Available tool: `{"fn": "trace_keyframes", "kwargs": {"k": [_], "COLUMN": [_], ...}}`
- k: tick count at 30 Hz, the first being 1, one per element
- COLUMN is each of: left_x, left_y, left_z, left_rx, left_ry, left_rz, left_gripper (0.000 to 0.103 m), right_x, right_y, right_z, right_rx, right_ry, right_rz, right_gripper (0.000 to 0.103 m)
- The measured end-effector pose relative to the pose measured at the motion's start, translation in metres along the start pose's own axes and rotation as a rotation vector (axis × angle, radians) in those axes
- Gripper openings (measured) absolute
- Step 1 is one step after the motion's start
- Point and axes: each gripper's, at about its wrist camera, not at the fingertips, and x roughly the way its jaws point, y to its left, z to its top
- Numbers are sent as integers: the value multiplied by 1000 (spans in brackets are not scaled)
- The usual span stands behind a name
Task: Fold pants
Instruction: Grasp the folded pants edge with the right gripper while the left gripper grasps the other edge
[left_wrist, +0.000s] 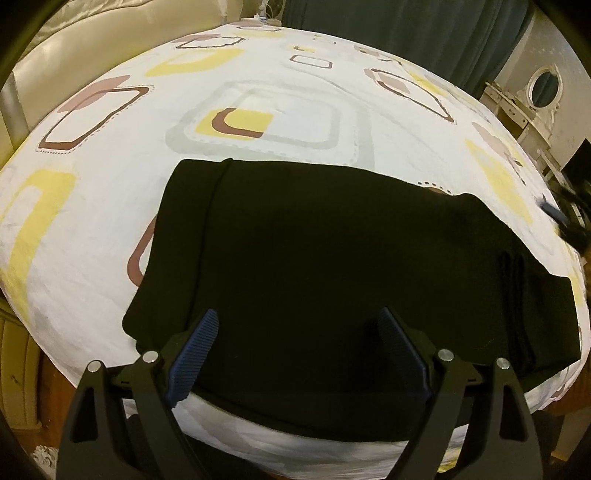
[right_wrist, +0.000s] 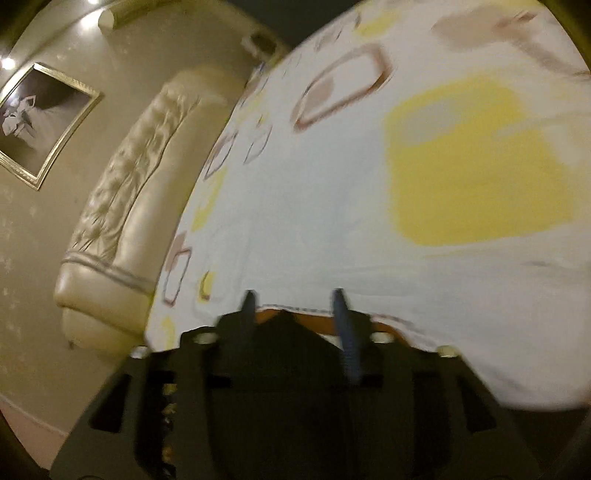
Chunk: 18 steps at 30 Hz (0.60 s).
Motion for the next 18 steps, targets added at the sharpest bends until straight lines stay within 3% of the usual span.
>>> {"fn": "trace_keyframes", "kwargs": {"k": [3, 7, 10, 15, 16, 17, 18], "left_x": [-5, -15, -23, -29, -29, -30, -32], "left_y": [-1, 1, 6, 24, 28, 32, 40], "left_z": [1, 7, 12, 19, 19, 20, 20], "left_rx": [3, 3, -4, -14, -14, -18, -27], "left_ry": [-12, -45, -69, -83, -84, -86, -90], "left_rz": [0, -4, -15, -8, 0, 6, 17], "left_gripper": [88, 88, 88, 88, 88, 88, 88], "right_x": [-65, -131, -143, -121, -115, -111, -107], "right_y": [-28, -89, -127, -164, -165, -167, -169], "right_z": [-17, -57, -86, -115, -116, -116, -115], "right_rx": [48, 214, 334, 469, 475, 463, 468], "right_ry": [-96, -191, -200, -174, -170, -180, -182], "right_rz": [-64, -131, -78, 34, 51, 52, 55], "right_gripper": [59, 59, 59, 59, 50, 30, 25]}}
